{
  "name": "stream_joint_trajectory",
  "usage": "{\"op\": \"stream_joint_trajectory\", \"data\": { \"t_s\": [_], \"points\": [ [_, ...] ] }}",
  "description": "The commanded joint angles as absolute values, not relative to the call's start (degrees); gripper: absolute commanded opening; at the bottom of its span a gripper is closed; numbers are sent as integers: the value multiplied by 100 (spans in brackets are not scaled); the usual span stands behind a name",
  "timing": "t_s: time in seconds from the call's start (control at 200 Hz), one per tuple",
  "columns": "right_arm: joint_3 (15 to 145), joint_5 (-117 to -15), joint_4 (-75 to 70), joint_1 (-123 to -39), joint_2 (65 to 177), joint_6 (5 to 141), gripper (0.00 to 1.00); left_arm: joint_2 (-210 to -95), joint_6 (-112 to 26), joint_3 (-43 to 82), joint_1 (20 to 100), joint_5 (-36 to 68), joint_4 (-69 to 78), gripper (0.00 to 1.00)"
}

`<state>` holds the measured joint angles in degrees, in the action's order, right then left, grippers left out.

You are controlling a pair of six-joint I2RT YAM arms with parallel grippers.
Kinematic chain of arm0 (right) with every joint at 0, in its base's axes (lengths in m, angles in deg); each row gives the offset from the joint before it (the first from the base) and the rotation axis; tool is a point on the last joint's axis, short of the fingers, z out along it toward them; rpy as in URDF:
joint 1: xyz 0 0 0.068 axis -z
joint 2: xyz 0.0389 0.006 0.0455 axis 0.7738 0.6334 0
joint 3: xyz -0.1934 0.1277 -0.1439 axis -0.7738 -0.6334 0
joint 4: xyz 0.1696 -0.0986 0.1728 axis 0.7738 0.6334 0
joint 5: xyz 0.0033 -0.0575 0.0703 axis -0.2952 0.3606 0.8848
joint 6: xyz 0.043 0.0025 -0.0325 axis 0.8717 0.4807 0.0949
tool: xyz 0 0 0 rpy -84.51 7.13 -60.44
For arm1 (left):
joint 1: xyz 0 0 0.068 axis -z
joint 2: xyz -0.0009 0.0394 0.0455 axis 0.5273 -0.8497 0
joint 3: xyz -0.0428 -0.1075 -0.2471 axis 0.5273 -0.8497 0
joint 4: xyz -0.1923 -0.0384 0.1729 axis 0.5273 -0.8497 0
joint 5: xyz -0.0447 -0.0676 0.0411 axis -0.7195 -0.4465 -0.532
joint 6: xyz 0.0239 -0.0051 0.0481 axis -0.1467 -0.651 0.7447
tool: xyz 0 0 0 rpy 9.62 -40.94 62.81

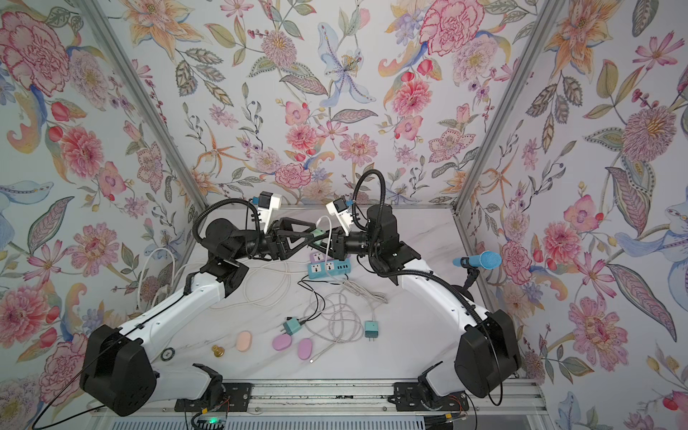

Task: Charge the bluetooth headset
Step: Pick up the plug from the center of the board.

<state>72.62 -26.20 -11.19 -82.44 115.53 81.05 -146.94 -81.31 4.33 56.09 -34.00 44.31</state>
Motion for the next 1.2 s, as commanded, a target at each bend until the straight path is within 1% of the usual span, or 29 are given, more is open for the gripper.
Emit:
{"op": "stream_joint_trajectory", "data": {
  "t_s": [0.0,0.12,0.21,0.27,0.38,0.44,0.535,0.67,0.951,1.031,1.196],
  "points": [
    [7311,-1741,-1533,-8289,11051,7987,0,-14673,-8019,385,5297,-3182,3864,73],
    [7424,-1539,-1411,-8299,11071,7989,0,-14657,-7257,616,5301,-3086,2785,77],
    [7522,-1425,-1367,-8354,11123,7990,0,-14662,-6767,792,5308,-3020,2121,77],
    [7614,-1381,-1302,-8382,11181,7973,0,-14658,-6636,888,5309,-3084,1925,75],
    [7760,-1324,-1166,-8401,11303,7907,0,-14601,-6678,959,5330,-3267,1936,68],
    [7825,-1304,-1089,-8401,11367,7863,0,-14559,-6880,935,5327,-3427,2123,65],
    [7929,-1251,-1012,-8392,11445,7826,0,-14472,-7349,798,5332,-3688,2645,65],
    [8028,-1115,-918,-8327,11474,7820,0,-14389,-7498,706,5286,-3862,2781,67],
    [7734,-1066,-671,-7941,11190,7720,0,-14486,-7775,696,5245,-3952,3098,69],
    [7742,-1083,-587,-7933,11235,7648,0,-14464,-7985,648,5246,-3974,3449,70],
    [8029,-1066,-477,-8087,11519,7531,0,-14579,-8865,507,5256,-4199,4565,68]
  ]
}}
